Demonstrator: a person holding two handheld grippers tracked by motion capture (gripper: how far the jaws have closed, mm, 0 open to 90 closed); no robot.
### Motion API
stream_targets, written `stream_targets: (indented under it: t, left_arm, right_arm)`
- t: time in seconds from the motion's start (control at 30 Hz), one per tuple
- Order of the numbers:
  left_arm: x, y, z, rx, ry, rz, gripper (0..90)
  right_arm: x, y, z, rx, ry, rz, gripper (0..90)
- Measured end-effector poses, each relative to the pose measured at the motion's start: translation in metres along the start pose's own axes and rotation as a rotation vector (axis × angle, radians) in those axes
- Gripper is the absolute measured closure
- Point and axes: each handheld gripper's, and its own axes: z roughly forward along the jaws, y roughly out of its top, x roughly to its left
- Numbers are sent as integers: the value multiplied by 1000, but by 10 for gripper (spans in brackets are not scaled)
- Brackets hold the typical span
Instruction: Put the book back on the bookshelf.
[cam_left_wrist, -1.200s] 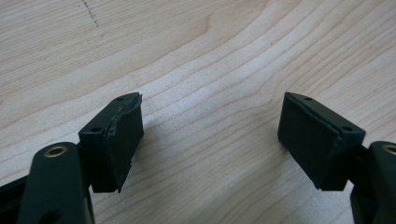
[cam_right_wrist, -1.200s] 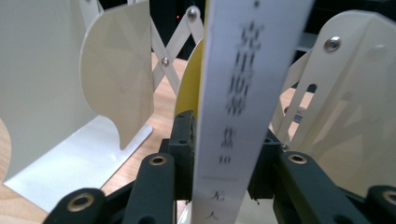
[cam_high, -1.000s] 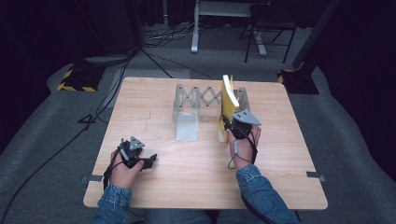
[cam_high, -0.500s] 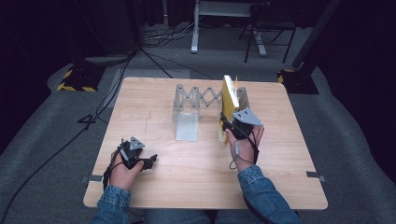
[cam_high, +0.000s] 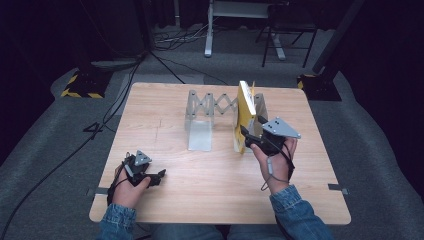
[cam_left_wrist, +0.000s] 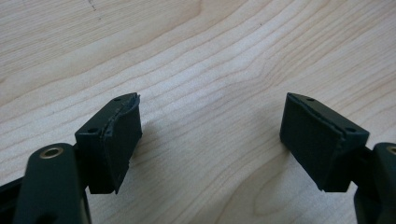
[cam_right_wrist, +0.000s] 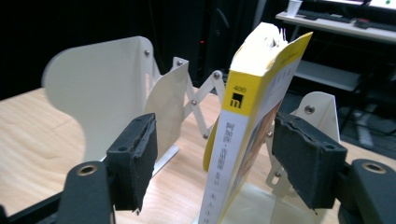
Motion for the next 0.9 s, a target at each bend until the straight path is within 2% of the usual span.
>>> stream_targets:
  t: [0.07,0.27,0.33,0.53,0.6,0.77,0.8,0.87,0.9]
  left_arm:
    - [0,-1,-1,4,-7,-1,212]
    - [0,-3,-2,-5,-6,-1,210]
    - [0,-3,-2,-2,-7,-1,209]
    - [0,-3,-2,-2,-7,2,202]
    - [0,-3,-2,1,-12,6,191]
    - [1,-2,-1,3,-19,2,174]
    - [2,-2,-1,2,-21,7,174]
    - [2,-2,-1,2,-22,9,174]
    - [2,-2,-1,3,-23,11,173]
  right_arm:
    - [-6,0,-12,9,34,13,311]
    - [-18,-2,-28,25,120,21,271]
    - [-21,-4,-33,34,138,8,249]
    - [-33,-10,-45,73,158,-22,218]
    - [-41,-14,-50,99,160,-32,205]
    - [-53,-22,-58,131,151,-20,202]
    - [-59,-26,-60,162,150,-8,201]
    - [-62,-28,-61,177,150,0,197]
    - [-68,-34,-64,191,144,13,196]
